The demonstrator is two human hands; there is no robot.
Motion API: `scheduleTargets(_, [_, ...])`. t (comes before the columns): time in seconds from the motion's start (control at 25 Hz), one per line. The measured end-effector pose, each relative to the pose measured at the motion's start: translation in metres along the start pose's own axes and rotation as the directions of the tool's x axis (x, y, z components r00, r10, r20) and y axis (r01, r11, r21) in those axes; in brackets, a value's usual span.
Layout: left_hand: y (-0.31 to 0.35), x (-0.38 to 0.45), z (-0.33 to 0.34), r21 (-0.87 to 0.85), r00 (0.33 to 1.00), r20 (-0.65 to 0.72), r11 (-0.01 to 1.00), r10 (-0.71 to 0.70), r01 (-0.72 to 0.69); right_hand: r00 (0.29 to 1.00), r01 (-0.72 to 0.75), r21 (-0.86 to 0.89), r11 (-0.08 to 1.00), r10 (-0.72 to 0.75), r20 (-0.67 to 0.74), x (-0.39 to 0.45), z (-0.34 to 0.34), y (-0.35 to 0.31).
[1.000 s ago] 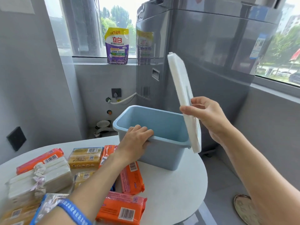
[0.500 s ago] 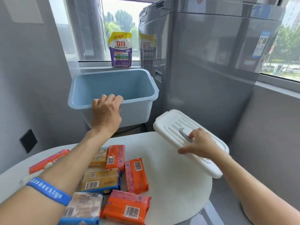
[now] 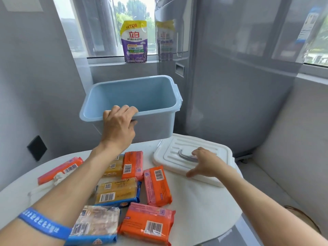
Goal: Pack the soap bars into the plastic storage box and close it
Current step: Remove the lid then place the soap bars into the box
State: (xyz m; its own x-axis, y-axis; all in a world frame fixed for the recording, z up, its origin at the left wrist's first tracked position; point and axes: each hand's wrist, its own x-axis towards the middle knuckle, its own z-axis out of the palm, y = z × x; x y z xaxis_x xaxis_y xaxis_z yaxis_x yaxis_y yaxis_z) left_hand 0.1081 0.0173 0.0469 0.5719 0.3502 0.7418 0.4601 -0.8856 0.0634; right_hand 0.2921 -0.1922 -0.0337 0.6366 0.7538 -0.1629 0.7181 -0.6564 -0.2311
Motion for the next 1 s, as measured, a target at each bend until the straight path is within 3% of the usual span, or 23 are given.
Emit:
scheduleTargets(0.04, [0.006,0.001,0.002,-0.016,1.000,0.008,1.000,0.025,-0.025,0.990,-0.033,0.043,0.999,0.038,-0.133,-0.009,-0.014,0.004])
scheduleTargets(0.08, [0.015,0.003,0.005,-0.034,0.998,0.017,0.998,0.055,-0.054,0.924,-0.070,0.134,0.988,0.115,-0.365,-0.020,-0.030,0.009])
scheduleTargets(0.12, [0.025,0.004,0.008,-0.058,0.996,0.024,0.995,0.087,-0.086,0.767,-0.063,0.253,0.965,0.209,-0.607,-0.033,-0.048,0.013])
scheduleTargets(0.16, [0.037,0.006,0.011,-0.091,0.992,0.032,0.989,0.120,-0.117,0.564,0.026,0.344,0.939,0.270,-0.781,-0.046,-0.066,0.016])
scheduleTargets(0.2, [0.052,0.009,0.015,-0.134,0.988,0.041,0.981,0.150,-0.143,0.418,0.143,0.345,0.928,0.259,-0.871,-0.058,-0.081,0.015])
scheduleTargets(0.24, [0.066,0.010,0.020,-0.186,0.982,0.061,0.969,0.178,-0.164,0.375,0.215,0.280,0.936,0.185,-0.908,-0.065,-0.091,0.013])
scheduleTargets(0.32, [0.092,0.012,0.028,-0.295,0.966,0.116,0.937,0.231,-0.188,0.494,0.273,0.067,0.960,-0.080,-0.866,-0.071,-0.100,0.009])
scheduleTargets(0.4, [0.109,0.009,0.035,-0.355,0.944,0.177,0.912,0.279,-0.204,0.655,0.316,-0.098,0.944,-0.292,-0.697,-0.070,-0.098,0.013])
scheduleTargets(0.48, [0.118,0.001,0.039,-0.367,0.919,0.226,0.902,0.322,-0.226,0.721,0.359,-0.198,0.912,-0.406,-0.561,-0.065,-0.088,0.025])
scheduleTargets(0.56, [0.116,-0.008,0.038,-0.406,0.902,0.249,0.884,0.352,-0.233,0.728,0.381,-0.202,0.902,-0.427,-0.537,-0.064,-0.076,0.032])
scheduleTargets(0.64, [0.108,-0.011,0.031,-0.542,0.913,0.263,0.831,0.312,-0.127,0.698,0.360,-0.033,0.932,-0.293,-0.654,-0.065,-0.070,0.039])
scheduleTargets(0.68, [0.102,-0.009,0.028,-0.624,0.939,0.271,0.782,0.211,0.005,0.676,0.309,0.131,0.942,-0.121,-0.727,-0.067,-0.071,0.041])
scheduleTargets(0.72, [0.097,-0.005,0.022,-0.684,0.960,0.278,0.708,0.033,0.174,0.675,0.238,0.325,0.915,0.085,-0.733,-0.069,-0.075,0.045])
scheduleTargets(0.76, [0.089,0.000,0.021,-0.713,0.933,0.307,0.603,-0.188,0.357,0.727,0.149,0.547,0.824,0.284,-0.625,-0.068,-0.079,0.050])
scheduleTargets(0.8, [0.081,0.005,0.022,-0.706,0.844,0.388,0.470,-0.370,0.531,0.809,0.069,0.757,0.650,0.407,-0.424,-0.065,-0.081,0.054])
scheduleTargets(0.84, [0.077,0.008,0.024,-0.658,0.724,0.517,0.328,-0.458,0.678,0.871,0.006,0.885,0.466,0.432,-0.234,-0.062,-0.083,0.056])
scheduleTargets(0.88, [0.075,0.007,0.028,-0.600,0.621,0.639,0.211,-0.453,0.771,0.896,-0.028,0.930,0.367,0.421,-0.139,-0.057,-0.082,0.058])
scheduleTargets(0.92, [0.074,0.001,0.033,-0.558,0.561,0.716,0.142,-0.416,0.818,0.903,-0.040,0.937,0.346,0.413,-0.114,-0.053,-0.082,0.059])
scheduleTargets(1.0, [0.076,-0.008,0.035,-0.552,0.543,0.749,0.095,-0.380,0.828,0.898,-0.046,0.925,0.376,0.422,-0.127,-0.045,-0.083,0.058])
